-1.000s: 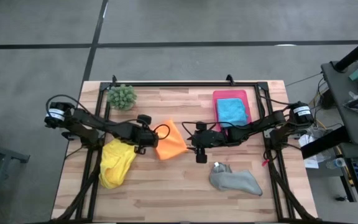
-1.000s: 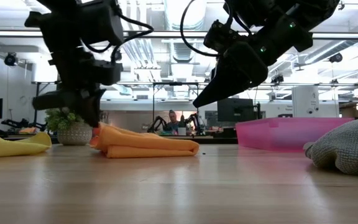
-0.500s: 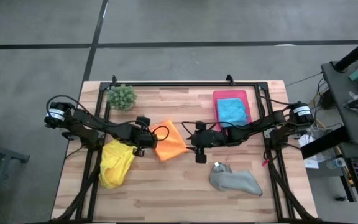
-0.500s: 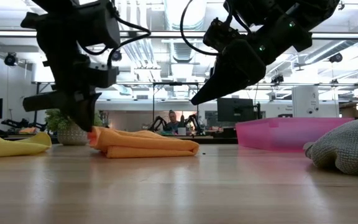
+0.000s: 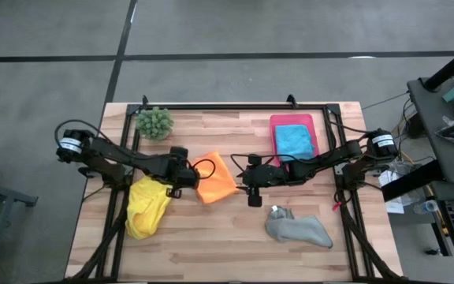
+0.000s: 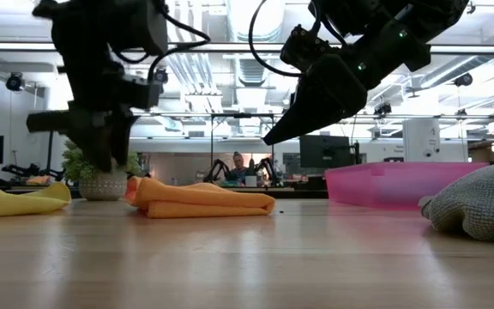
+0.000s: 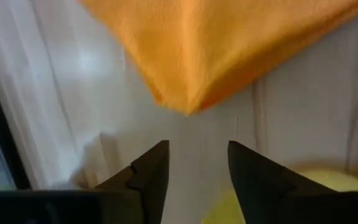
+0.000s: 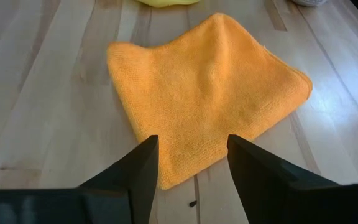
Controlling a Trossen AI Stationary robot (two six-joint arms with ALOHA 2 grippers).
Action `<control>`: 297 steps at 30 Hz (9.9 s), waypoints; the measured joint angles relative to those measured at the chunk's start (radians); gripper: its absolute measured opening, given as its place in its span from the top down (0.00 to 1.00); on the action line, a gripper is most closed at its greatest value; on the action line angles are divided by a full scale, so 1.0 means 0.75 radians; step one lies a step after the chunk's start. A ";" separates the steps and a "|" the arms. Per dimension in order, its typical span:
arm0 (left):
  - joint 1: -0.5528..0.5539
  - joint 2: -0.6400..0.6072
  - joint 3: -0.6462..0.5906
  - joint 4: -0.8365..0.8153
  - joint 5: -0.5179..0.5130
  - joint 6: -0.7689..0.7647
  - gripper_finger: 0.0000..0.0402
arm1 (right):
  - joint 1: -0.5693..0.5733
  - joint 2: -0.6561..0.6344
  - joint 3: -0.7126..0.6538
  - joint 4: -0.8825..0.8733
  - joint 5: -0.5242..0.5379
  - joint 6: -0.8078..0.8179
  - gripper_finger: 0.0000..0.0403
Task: Fold microfiber towels
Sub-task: Fold the orange microfiber cloth, then put the orange microfiber cloth into the pink bin
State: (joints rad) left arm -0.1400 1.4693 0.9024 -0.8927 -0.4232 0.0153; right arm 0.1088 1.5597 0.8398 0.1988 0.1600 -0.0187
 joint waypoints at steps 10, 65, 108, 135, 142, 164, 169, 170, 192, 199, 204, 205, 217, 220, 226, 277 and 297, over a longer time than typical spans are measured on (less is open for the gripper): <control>-0.110 -0.011 0.037 0.165 0.034 -0.239 0.78 | -0.104 0.000 0.034 0.033 -0.003 -0.033 0.82; -0.174 0.185 -0.438 1.403 0.048 -0.579 1.00 | -0.377 0.707 0.801 -0.251 -0.225 -0.125 0.98; -0.100 -0.010 -0.459 0.996 -0.149 -0.535 1.00 | -0.224 0.590 0.783 -0.509 -0.230 -0.102 0.98; -0.104 -0.169 -0.396 0.855 -0.059 -0.526 1.00 | -0.209 0.441 0.641 -0.513 -0.211 -0.061 0.98; -0.180 -0.172 -0.397 1.115 0.042 -0.530 1.00 | -0.148 0.417 0.608 -0.521 -0.216 -0.064 0.98; -0.286 0.241 -0.323 1.466 0.238 -0.537 1.00 | -0.026 0.414 0.437 -0.562 -0.214 0.110 0.98; -0.283 0.135 -0.319 1.378 0.235 -0.532 1.00 | -0.026 0.384 0.424 -0.587 -0.214 0.115 0.98; -0.283 0.107 -0.319 1.336 0.235 -0.529 1.00 | -0.026 0.371 0.423 -0.598 -0.215 0.115 0.98; -0.223 -0.109 -0.363 0.984 0.251 -1.663 1.00 | -0.187 0.071 0.422 -0.895 -0.358 0.433 0.91; -0.224 -0.106 -0.363 1.004 0.313 -2.061 0.90 | -0.317 0.139 0.422 -0.816 -0.420 0.456 0.67; -0.201 -0.085 -0.366 0.986 0.333 -2.299 0.69 | -0.361 0.165 0.423 -0.738 -0.491 0.437 0.48; -0.188 -0.079 -0.367 0.984 0.330 -2.335 0.65 | -0.363 0.165 0.423 -0.726 -0.493 0.424 0.45; -0.044 0.103 -0.366 1.152 0.316 -2.411 0.40 | -0.377 0.189 0.393 -0.541 -0.493 0.423 0.22; -0.039 0.121 -0.363 1.167 0.308 -2.411 0.40 | -0.388 0.232 0.379 -0.484 -0.493 0.431 0.21; -0.019 0.140 -0.363 1.224 0.283 -2.388 0.40 | -0.391 0.344 0.406 -0.436 -0.494 0.443 0.21; 0.077 0.404 -0.268 1.632 0.128 -2.061 0.99 | -0.387 0.285 0.433 -0.439 -0.597 0.374 0.98; 0.145 0.396 -0.004 1.633 0.125 -1.566 0.99 | -0.388 -0.093 0.246 -0.614 -0.383 0.363 0.98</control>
State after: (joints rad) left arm -0.0313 1.7660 0.8993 0.3317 -0.3298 -1.1591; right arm -0.1822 1.4896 1.0245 -0.2621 -0.1272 0.2535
